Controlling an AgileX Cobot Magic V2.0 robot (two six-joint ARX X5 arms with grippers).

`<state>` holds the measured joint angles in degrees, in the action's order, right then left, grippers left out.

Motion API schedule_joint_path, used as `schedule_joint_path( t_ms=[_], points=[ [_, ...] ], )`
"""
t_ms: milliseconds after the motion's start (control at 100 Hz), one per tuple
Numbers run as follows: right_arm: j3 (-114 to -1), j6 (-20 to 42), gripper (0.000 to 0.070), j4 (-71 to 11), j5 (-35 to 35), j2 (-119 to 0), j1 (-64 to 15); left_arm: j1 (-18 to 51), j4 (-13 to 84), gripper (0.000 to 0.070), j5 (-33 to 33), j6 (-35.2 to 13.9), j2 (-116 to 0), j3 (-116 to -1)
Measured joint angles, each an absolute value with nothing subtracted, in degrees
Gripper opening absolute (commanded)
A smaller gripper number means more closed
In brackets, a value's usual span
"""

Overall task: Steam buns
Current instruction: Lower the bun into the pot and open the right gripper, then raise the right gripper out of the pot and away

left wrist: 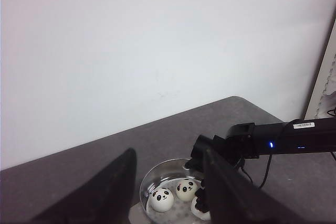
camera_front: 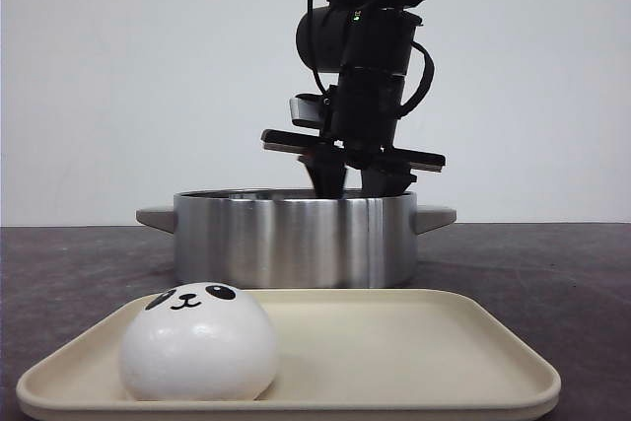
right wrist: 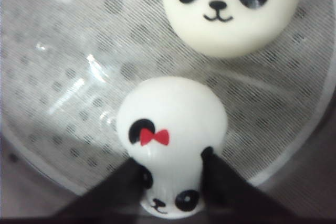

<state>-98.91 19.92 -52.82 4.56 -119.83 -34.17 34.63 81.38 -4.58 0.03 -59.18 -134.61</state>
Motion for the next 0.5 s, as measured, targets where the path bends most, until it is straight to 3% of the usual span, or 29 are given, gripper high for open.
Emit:
schedule_joint_path(
  t_ms=[310,500],
  points=[
    [-99.1,20.0,0.0368,-51.7,4.6,-119.8,-34.4,34.6,81.4,0.0220,-4.6,0.0,-59.2,-134.6],
    [-100.2,21.3,0.0549,-52.0,2.5,-119.8,-34.4,34.6,81.4,0.0220,-4.6,0.0,-59.2,-134.6]
  ],
)
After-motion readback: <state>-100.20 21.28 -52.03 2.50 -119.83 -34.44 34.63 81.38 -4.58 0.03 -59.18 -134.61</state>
